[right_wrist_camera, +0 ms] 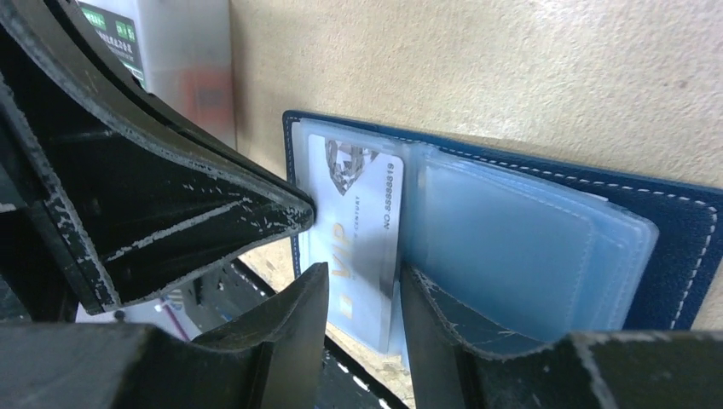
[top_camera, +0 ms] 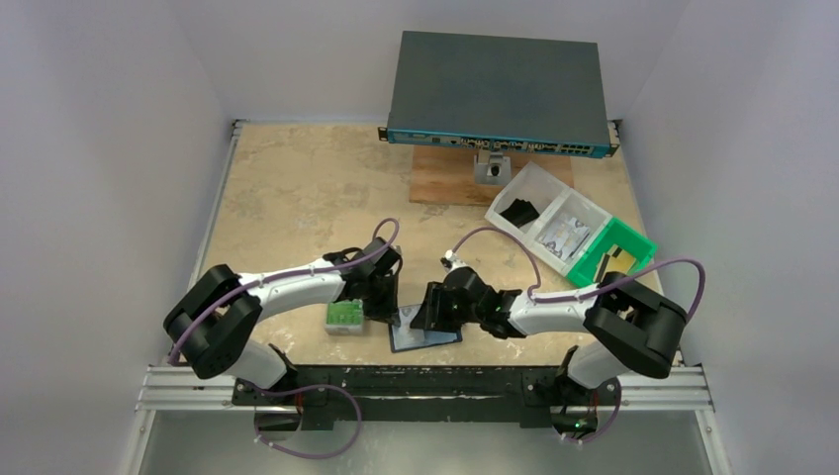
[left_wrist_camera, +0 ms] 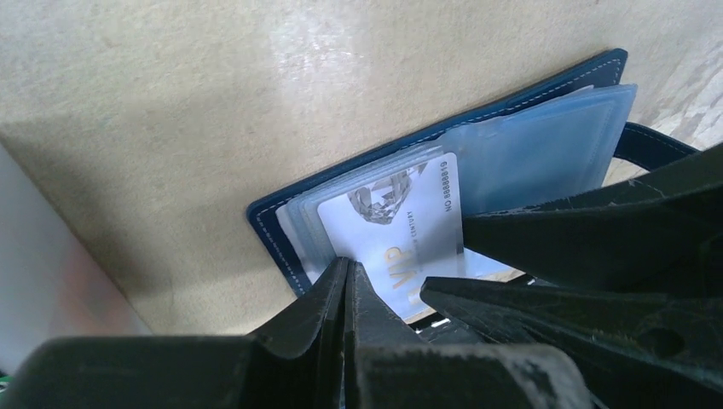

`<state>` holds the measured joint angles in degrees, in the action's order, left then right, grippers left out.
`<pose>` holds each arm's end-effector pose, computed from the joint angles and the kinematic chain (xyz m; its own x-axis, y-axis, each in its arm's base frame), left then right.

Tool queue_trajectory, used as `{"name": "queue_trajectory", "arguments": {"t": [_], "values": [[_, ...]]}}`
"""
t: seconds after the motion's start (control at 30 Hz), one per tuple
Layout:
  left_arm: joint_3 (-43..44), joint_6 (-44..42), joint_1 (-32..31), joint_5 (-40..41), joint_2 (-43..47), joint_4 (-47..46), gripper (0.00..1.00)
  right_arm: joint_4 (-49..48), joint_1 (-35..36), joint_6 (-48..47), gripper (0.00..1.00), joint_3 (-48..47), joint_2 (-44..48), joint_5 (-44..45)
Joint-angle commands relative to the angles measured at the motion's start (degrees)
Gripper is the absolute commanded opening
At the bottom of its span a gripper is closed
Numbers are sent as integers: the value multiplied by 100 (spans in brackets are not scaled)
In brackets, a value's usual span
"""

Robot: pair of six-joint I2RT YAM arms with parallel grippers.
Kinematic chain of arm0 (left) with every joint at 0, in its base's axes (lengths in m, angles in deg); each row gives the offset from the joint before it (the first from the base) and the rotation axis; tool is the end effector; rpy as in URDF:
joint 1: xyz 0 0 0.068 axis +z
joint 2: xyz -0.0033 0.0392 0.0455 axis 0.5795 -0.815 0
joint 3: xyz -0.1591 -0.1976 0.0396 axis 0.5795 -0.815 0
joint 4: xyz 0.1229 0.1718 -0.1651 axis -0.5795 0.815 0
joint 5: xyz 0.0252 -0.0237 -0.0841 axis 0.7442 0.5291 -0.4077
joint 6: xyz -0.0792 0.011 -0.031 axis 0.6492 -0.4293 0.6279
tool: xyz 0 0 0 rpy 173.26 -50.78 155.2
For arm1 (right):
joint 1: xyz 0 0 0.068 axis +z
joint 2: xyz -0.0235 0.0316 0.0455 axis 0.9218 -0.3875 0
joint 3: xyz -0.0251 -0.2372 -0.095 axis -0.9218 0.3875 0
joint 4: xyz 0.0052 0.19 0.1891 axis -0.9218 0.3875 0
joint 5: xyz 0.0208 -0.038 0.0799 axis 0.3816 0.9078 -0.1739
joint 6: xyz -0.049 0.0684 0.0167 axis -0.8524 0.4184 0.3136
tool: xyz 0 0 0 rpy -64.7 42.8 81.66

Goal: Take the credit cards out of the card holder
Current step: Remove the credit card from the card holder.

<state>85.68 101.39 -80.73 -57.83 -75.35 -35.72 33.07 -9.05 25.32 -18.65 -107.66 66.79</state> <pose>0.1850 -0.2083 0.0958 -0.9928 -0.0399 -0.1127 0.0086 0.9163 -0.4005 0.1540 0.2595 0.0859 -0.9386 0.1324 -0.3187 -0.1254 0.7296 0.6723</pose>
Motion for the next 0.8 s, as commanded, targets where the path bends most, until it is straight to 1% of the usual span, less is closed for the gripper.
{"name": "queue_trajectory", "arguments": {"t": [0.0, 0.17, 0.3, 0.5, 0.77], "values": [[54, 44, -229, 41, -321, -166, 0, -732, -231, 159, 37, 419, -192, -383], [68, 225, -349, -116, -546, -427, 0, -966, -272, 242, 37, 537, -196, -490], [97, 264, -348, 74, -563, -264, 0, -1095, -402, 315, 36, 749, -77, -530], [57, 279, -339, 295, -610, -20, 0, -1769, -847, 336, 38, 1403, 329, -867], [62, 297, -337, 368, -765, 35, 0, -2304, -1000, 482, 40, 1733, 668, -1067]]}}
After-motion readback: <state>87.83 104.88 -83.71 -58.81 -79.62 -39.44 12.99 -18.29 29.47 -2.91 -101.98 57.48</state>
